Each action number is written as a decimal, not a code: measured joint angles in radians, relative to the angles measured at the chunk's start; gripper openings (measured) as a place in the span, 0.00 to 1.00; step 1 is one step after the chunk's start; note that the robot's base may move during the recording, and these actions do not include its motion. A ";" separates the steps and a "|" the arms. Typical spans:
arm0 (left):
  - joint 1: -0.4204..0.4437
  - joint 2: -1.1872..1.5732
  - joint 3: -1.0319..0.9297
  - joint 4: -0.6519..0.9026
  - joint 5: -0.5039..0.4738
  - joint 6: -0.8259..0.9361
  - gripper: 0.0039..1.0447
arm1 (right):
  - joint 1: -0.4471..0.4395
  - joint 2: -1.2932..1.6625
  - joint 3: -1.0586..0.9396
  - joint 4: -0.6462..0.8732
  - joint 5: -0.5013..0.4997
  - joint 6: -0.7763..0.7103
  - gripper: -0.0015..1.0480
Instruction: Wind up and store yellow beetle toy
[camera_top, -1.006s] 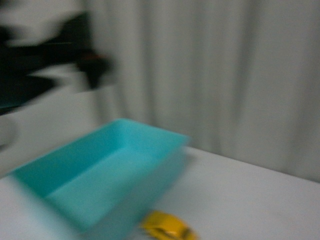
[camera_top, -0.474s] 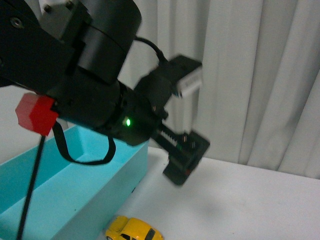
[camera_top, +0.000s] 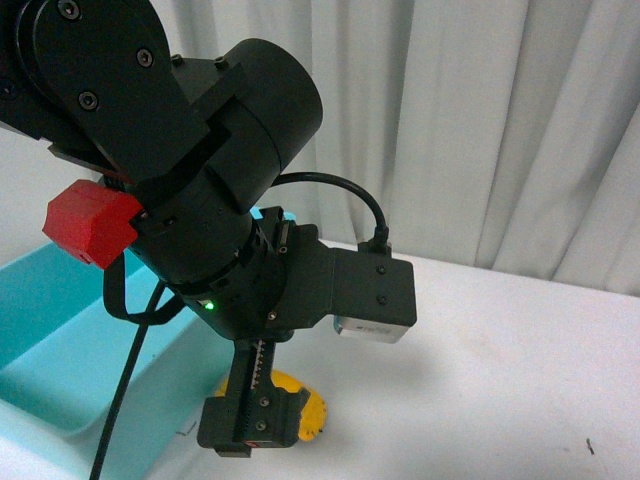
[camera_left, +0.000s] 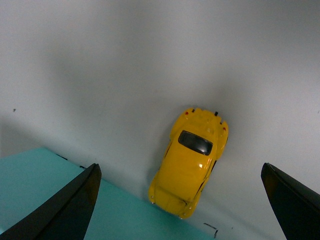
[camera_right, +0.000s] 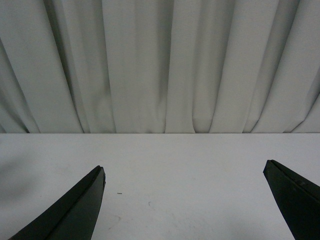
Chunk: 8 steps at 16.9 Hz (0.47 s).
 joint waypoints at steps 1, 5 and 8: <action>-0.003 0.010 0.000 0.002 -0.017 0.023 0.94 | 0.000 0.000 0.000 0.000 0.000 0.000 0.94; -0.005 0.053 0.004 0.001 -0.045 0.115 0.94 | 0.000 0.000 0.000 0.000 0.000 0.000 0.94; 0.031 0.177 0.014 0.033 -0.119 0.276 0.94 | 0.000 0.000 0.000 0.000 0.000 0.000 0.94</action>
